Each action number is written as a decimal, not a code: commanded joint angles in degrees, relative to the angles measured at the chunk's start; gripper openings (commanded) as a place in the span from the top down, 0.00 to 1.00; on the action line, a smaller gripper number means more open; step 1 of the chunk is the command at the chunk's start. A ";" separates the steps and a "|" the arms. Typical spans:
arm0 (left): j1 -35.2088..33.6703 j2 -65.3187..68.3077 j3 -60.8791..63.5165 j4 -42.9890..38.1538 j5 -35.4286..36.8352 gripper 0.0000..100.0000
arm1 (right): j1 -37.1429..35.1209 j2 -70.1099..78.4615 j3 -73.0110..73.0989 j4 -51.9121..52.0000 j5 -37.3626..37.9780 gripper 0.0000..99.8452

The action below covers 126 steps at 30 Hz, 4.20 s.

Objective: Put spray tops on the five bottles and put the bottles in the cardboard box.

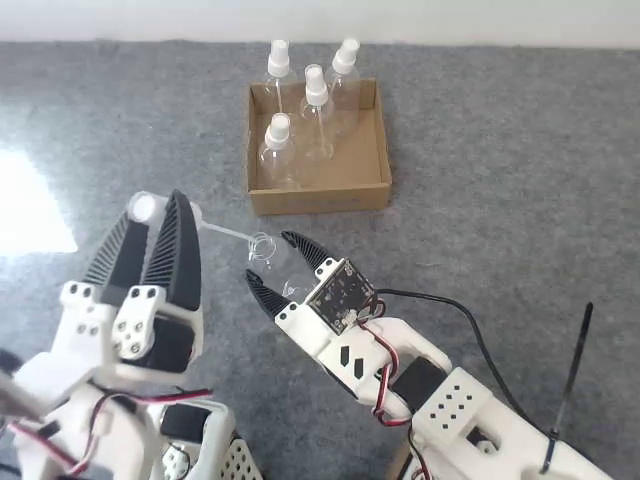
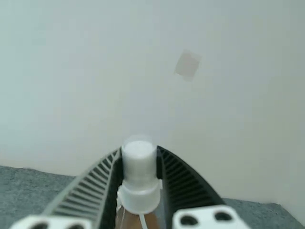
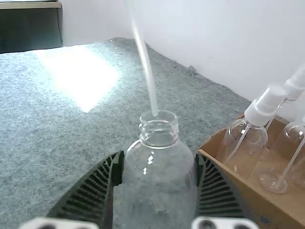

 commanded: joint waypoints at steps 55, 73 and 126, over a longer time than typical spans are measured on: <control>8.97 0.35 17.89 -8.70 -6.24 0.98 | -1.01 -20.35 0.97 8.31 0.70 0.91; 11.69 0.35 19.03 -8.00 -10.73 0.98 | -0.66 -20.62 0.44 10.68 0.79 0.91; 14.95 -0.26 17.45 1.67 -15.30 0.79 | 2.07 -20.70 -0.09 10.77 0.79 0.91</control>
